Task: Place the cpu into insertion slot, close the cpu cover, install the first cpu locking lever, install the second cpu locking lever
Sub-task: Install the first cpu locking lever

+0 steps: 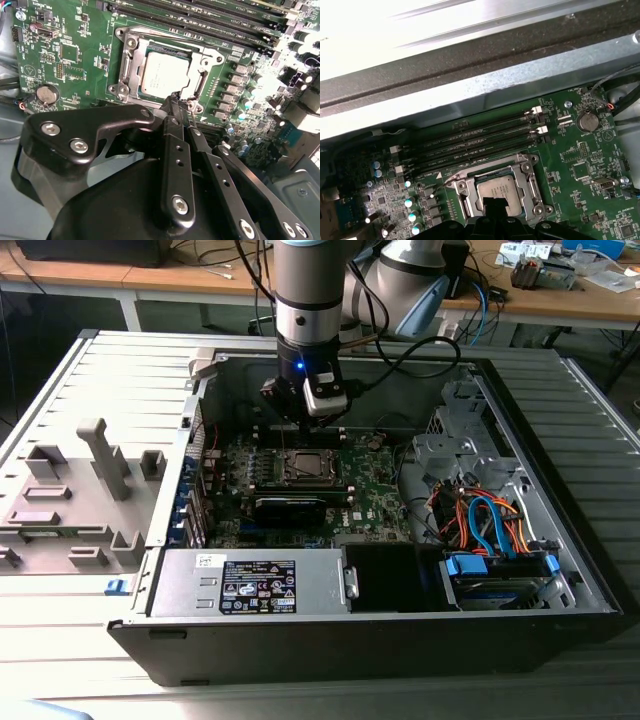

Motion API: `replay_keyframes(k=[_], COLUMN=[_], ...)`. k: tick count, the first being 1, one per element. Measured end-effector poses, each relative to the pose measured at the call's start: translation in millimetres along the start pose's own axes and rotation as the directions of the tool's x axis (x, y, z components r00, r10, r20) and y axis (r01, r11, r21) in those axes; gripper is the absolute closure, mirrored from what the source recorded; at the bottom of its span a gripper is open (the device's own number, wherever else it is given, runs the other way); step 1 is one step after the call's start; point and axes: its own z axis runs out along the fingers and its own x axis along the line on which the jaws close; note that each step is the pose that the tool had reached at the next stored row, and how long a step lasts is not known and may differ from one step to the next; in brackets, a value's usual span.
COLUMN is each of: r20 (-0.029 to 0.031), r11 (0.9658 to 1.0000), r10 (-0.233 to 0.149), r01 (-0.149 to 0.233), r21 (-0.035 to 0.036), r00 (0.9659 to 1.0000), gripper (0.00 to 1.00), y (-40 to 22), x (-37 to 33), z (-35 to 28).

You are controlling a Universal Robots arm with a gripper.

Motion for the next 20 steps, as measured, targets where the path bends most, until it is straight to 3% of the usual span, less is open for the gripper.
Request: replay_keyframes(k=[20], r20=[-0.0006], r11=[0.9996], r10=[-0.028], r01=[0.028], r21=[-0.0005], r00=[0.9996], gripper=[0.89], y=[0.0], x=[0.0], z=[0.0])
